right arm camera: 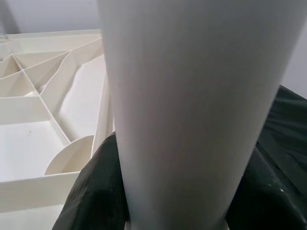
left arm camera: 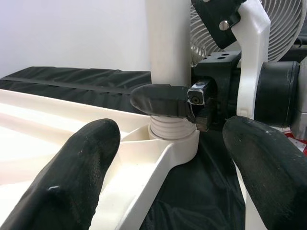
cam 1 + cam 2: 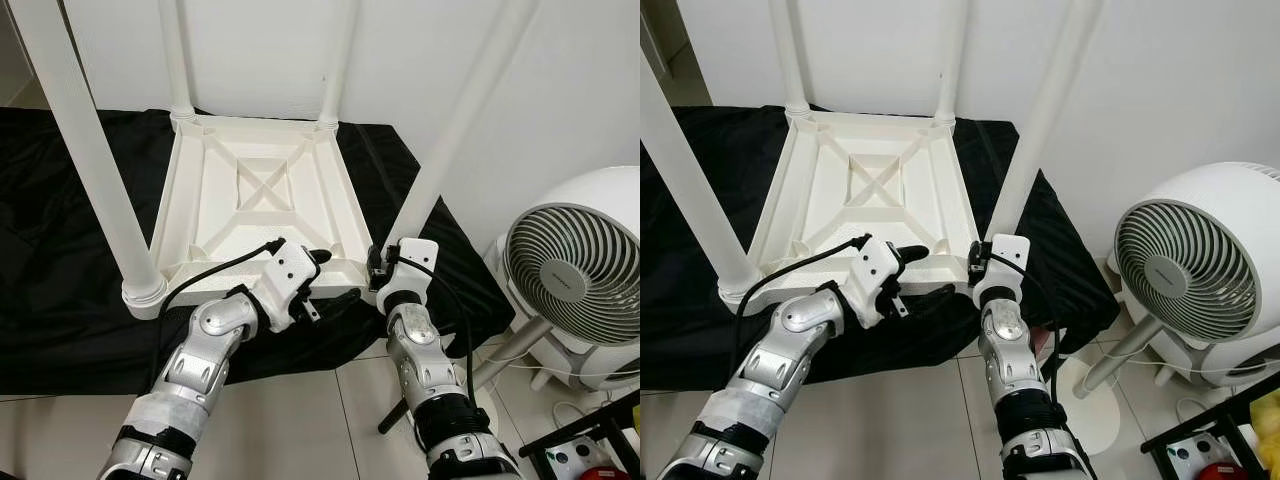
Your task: Building children table
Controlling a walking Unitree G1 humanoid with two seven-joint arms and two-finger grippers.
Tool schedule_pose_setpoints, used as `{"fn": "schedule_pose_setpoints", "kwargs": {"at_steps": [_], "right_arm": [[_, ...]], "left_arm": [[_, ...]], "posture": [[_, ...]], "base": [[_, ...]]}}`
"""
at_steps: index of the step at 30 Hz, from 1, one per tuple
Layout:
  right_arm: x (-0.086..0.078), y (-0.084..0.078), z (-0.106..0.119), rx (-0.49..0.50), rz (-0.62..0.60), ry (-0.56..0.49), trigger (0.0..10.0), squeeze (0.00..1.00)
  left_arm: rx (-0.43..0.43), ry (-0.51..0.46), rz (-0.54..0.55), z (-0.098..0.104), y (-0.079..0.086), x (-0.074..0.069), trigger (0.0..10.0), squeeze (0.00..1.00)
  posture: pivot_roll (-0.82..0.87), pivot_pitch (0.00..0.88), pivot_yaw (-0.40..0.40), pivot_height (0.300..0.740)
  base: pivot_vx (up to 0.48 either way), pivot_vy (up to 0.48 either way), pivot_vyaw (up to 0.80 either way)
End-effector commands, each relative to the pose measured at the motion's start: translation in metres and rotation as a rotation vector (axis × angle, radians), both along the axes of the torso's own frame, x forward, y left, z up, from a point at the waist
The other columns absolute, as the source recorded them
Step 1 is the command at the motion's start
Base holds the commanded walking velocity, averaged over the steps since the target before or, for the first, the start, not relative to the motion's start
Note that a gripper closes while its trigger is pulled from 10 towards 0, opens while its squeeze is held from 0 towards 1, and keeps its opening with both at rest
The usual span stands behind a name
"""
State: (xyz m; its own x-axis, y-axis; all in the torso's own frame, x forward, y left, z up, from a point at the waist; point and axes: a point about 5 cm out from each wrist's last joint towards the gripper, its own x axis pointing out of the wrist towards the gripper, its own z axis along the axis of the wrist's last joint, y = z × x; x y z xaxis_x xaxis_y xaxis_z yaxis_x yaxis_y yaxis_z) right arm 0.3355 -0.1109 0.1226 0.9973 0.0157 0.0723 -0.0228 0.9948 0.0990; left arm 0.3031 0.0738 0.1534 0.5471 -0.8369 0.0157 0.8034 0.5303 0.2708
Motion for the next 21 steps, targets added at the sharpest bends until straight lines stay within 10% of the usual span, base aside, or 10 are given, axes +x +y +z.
{"fn": "schedule_pose_setpoints", "kwargs": {"at_steps": [1,8,9,16,17,21], "right_arm": [[-0.001,-0.003,-0.005,-0.041,0.025,0.017,10.0,0.00],[-0.002,0.002,0.003,-0.059,0.071,-0.020,10.0,0.09],[-0.002,0.001,0.005,-0.056,0.102,-0.028,10.0,1.00],[-0.001,-0.018,0.009,-0.150,0.281,-0.067,10.0,1.00],[0.000,-0.023,0.010,-0.183,0.336,-0.072,10.0,0.00],[-0.001,-0.028,0.010,-0.229,0.451,-0.072,10.0,0.00]], "left_arm": [[-0.017,-0.023,0.099,0.002,0.001,0.006,10.0,0.00],[-0.014,-0.028,0.104,0.003,0.002,0.007,10.0,0.00],[-0.014,-0.028,0.104,0.003,0.003,0.006,10.0,0.00],[-0.020,-0.031,0.102,0.004,0.001,0.005,10.0,0.00],[-0.021,-0.031,0.100,0.004,0.000,0.005,10.0,0.00],[-0.025,-0.029,0.095,0.004,-0.001,0.004,10.0,0.00]], "posture": [[-0.08,0.000,-0.105,0.740],[-0.08,0.000,-0.105,0.740],[-0.08,0.000,-0.105,0.740],[-0.08,0.000,-0.114,0.740],[-0.08,0.000,-0.116,0.740],[-0.08,0.000,-0.114,0.740]], "base": [[0.000,0.000,0.00],[0.000,0.000,0.00],[0.000,0.000,0.00],[0.000,0.000,0.00],[0.000,0.000,0.00],[0.000,0.000,0.00]]}}
